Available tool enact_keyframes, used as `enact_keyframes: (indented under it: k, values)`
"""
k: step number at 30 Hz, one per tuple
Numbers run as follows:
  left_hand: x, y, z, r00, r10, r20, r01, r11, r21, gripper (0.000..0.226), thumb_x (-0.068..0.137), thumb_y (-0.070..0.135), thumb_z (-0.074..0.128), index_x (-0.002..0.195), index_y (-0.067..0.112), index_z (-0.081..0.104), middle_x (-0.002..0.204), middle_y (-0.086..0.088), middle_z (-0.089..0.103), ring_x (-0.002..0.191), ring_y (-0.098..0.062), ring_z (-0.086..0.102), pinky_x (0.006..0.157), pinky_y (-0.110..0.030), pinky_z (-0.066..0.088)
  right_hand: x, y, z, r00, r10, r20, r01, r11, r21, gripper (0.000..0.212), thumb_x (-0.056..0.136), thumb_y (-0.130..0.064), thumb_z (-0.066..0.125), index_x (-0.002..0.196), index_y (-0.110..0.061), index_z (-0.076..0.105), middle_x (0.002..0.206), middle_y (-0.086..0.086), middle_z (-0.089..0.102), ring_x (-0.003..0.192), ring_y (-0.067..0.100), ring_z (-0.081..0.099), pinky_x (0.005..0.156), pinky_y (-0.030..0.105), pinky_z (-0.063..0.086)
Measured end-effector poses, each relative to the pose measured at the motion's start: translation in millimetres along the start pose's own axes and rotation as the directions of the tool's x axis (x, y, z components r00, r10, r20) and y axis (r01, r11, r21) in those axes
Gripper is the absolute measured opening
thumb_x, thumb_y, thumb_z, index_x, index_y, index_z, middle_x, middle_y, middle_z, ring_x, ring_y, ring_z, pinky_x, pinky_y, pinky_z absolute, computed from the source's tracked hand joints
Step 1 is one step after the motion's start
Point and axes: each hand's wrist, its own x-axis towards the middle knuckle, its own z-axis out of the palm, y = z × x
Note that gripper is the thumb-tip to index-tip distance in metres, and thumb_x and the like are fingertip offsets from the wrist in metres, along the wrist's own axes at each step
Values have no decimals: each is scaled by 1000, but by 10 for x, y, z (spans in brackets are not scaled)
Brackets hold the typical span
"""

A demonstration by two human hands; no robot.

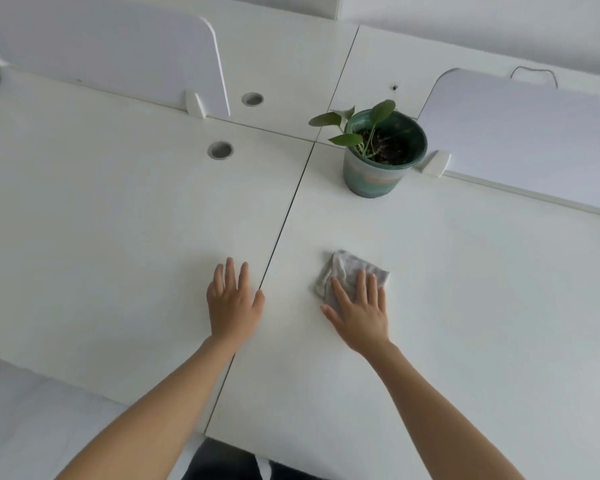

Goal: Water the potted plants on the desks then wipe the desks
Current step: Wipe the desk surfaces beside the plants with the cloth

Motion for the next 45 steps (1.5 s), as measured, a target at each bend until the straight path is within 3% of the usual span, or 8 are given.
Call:
enact_keyframes:
  k: [6,17,22,25,31,37,42,45]
  values:
    - [129,26,172,995,-95,32,92,992,86,61,77,40,36,120,4,59,126,-25,57,113,-42,58,92,-47,46,941,-100,-279,998,-61,-18,61,998,-8,61,91,-57,25,146,-35,9,156,19,-8,143,36,-11,117,45,-3]
    - [180,-50,305,984,-118,-137,132,987,97,61,74,43,37,128,13,40,132,-22,54,124,-30,30,97,-40,24,2120,-531,-541,989,-23,-146,24,1000,4,60,92,-55,25,146,-31,16,154,26,-1,143,39,-6,117,47,-5]
    - [162,-34,305,982,-105,-158,124,986,114,62,74,43,37,129,13,40,132,-22,54,124,-30,30,97,-41,23,1645,-357,-419,958,-280,-53,277,959,-63,63,87,-63,13,145,-37,17,156,20,-1,144,38,-6,116,45,-3]
    - [167,-34,302,980,-112,-162,131,985,112,62,74,43,38,128,12,43,132,-23,54,124,-30,30,96,-41,24,1321,-52,-288,924,-377,-57,368,921,-128,72,85,-66,2,139,-34,36,148,28,27,136,49,24,110,54,18]
    - [161,-12,295,983,-114,-147,131,985,114,62,73,42,37,123,8,54,130,-22,55,121,-37,48,94,-40,24,1116,1101,-488,980,132,-147,-124,990,64,62,85,-64,25,143,-40,24,156,19,4,144,37,0,115,43,11]
    - [152,17,258,986,-139,-92,147,985,88,64,74,42,35,125,7,55,133,-23,53,119,-42,53,97,-43,29,1190,1113,-617,783,604,-149,-509,760,405,52,92,-50,30,142,-36,29,157,16,0,144,33,-4,116,42,0]
    - [147,45,213,990,-137,-45,140,988,61,65,74,41,35,123,5,56,131,-25,54,117,-44,53,91,-54,44,1048,52,-307,901,402,-164,-316,866,387,46,92,-46,38,135,-32,44,154,21,15,143,38,7,116,41,8]
    - [130,52,220,990,-131,-44,133,991,33,67,73,41,33,124,4,55,133,-26,51,120,-45,50,94,-54,41,725,-467,-18,941,182,-287,-114,964,239,43,83,-44,40,110,-27,68,129,28,54,121,48,48,98,50,42]
